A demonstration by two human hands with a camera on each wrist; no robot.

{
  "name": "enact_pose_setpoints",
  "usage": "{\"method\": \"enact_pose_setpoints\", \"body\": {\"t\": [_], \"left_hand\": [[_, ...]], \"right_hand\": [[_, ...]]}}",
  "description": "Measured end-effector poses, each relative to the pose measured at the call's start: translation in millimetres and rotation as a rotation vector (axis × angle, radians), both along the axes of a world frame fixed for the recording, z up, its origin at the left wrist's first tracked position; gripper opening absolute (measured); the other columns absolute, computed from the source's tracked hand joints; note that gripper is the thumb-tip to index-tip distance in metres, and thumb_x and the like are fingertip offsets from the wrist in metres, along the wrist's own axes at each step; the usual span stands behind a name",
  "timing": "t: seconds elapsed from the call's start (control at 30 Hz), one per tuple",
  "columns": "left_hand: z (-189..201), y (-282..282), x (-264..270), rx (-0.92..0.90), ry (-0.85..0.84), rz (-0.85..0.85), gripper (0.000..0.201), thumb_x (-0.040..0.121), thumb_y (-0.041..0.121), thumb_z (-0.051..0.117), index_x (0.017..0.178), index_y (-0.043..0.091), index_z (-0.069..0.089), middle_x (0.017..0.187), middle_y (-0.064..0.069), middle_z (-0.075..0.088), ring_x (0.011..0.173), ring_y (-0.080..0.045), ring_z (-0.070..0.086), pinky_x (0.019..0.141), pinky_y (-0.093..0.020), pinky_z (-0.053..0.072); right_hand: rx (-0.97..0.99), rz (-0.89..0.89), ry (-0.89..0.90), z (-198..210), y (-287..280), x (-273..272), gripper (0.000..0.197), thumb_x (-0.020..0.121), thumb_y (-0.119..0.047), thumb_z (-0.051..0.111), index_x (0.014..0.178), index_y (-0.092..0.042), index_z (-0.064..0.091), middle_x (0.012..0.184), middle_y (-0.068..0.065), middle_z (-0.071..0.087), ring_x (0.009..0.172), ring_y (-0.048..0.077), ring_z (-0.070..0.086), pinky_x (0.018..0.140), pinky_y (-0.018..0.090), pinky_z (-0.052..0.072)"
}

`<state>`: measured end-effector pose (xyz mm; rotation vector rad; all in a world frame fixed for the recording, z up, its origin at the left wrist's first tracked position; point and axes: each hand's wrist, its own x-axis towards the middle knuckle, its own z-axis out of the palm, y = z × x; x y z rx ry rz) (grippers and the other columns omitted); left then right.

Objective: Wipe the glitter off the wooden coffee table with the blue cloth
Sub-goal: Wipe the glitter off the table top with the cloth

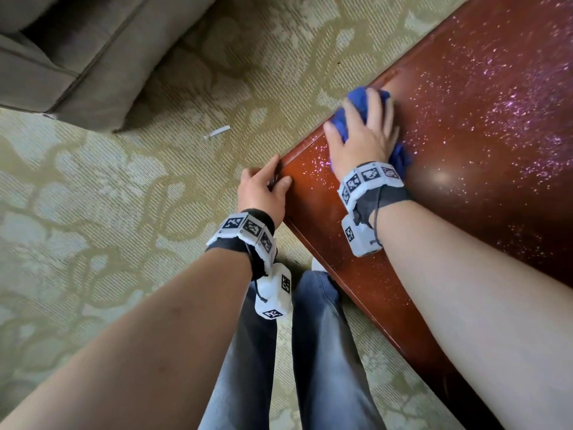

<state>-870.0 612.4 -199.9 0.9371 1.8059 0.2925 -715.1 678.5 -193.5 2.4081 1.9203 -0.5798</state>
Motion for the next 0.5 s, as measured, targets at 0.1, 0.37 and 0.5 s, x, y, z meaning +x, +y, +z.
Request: {"method": "enact_pose_setpoints", "body": {"t": [0.1,0.37,0.5], "left_hand": [[-3.0,-0.3,-2.0,0.018,-0.013,-0.001,0.048,0.094,0.030,0.060,0.141,0.025,0.049,0.113,0.005,0.039,0.113,-0.019,0.050,0.104,-0.032,0.038],[1.2,1.0,-2.1,-0.034,-0.047,0.028,0.050,0.094,0.033,0.060,0.142,0.028,0.046,0.121,0.003,0.044,0.109,-0.018,0.055,0.101,-0.032,0.043],[2.4,-2.3,-3.7,-0.045,-0.063,0.089,0.043,0.097,0.028,0.054,0.140,0.024,0.050,0.129,-0.002,0.049,0.120,-0.018,0.050,0.100,-0.015,0.030]], "right_hand": [[0.029,0.243,0.033,-2.1,-8.9,-19.4,0.039,0.085,-0.049,0.049,0.107,-0.023,0.067,0.143,0.000,0.043,0.139,0.031,0.025,0.108,0.056,0.019],[0.021,0.266,0.012,2.5,8.3,11.7,0.031,0.090,-0.042,0.050,0.108,-0.019,0.060,0.145,-0.002,0.038,0.141,0.025,0.019,0.111,0.058,0.014],[0.011,0.322,0.009,2.0,-5.3,-7.9,0.035,0.087,-0.045,0.048,0.102,-0.018,0.063,0.140,0.001,0.044,0.138,0.029,0.026,0.108,0.059,0.017]]}}
